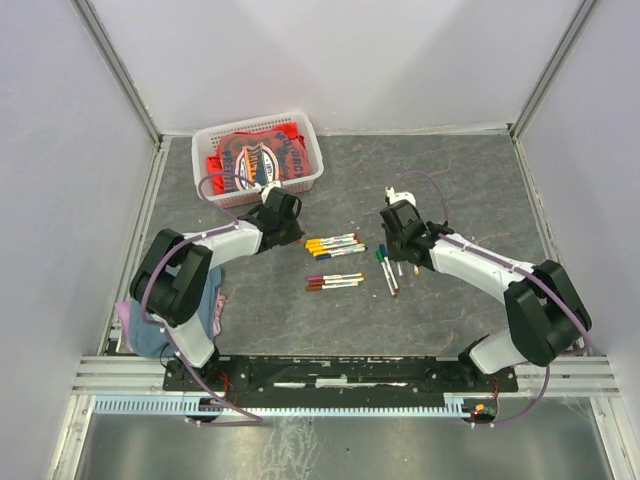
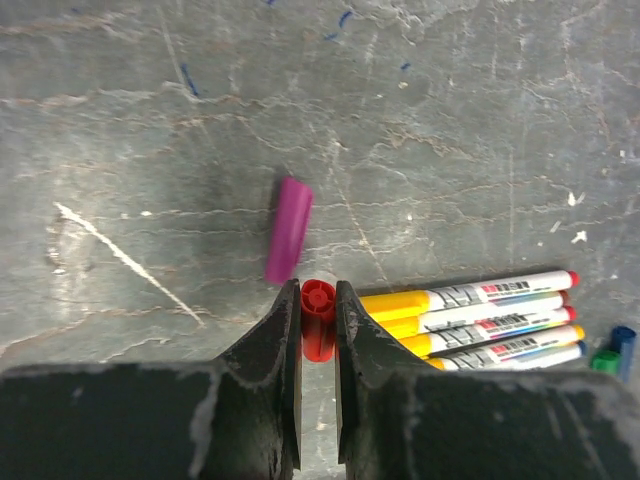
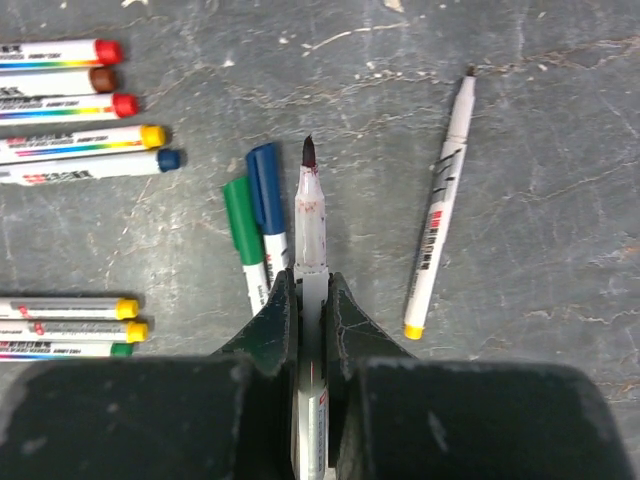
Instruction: Open the pen caps
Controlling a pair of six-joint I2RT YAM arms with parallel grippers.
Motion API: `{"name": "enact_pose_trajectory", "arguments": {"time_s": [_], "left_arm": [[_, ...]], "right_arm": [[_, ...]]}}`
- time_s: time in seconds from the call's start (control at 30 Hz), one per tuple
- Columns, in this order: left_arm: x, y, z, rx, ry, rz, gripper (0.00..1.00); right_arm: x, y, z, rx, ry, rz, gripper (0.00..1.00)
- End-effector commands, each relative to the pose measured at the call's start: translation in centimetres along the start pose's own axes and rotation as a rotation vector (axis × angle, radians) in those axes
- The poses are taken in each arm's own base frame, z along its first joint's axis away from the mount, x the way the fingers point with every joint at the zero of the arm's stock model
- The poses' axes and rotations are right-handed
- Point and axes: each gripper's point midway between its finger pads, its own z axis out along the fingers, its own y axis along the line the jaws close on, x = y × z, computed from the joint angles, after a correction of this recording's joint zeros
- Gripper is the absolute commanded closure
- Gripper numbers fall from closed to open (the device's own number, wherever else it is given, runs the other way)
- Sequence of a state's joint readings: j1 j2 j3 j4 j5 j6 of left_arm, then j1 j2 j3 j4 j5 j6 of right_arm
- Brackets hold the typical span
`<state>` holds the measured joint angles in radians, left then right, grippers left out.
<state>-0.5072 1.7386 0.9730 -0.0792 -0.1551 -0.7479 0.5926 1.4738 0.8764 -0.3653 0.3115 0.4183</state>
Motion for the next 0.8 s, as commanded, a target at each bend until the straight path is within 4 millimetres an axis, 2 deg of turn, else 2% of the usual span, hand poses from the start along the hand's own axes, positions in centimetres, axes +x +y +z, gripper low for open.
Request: {"name": "enact_pose_trajectory", "arguments": {"time_s": [0.0, 0.4, 0.77], "left_arm": [[-2.3, 0.9, -1.6, -0.061, -0.079, 0.087, 0.96], [-2.2, 3.1, -2.7, -0.14, -0.099, 0.115, 0.95], [-1.3, 3.8, -1.3, -0.174, -0.073, 0.123, 0.89]], "right_arm": [[-2.1, -1.0, 0.2, 0.026, -0.039, 0.039, 0.91], [-1.4, -2.2, 2.1, 0.056, 0.002, 0.057, 0.89], [-0.5, -3.2, 4.0, 0.094, 0.044, 0.067, 0.82]]}}
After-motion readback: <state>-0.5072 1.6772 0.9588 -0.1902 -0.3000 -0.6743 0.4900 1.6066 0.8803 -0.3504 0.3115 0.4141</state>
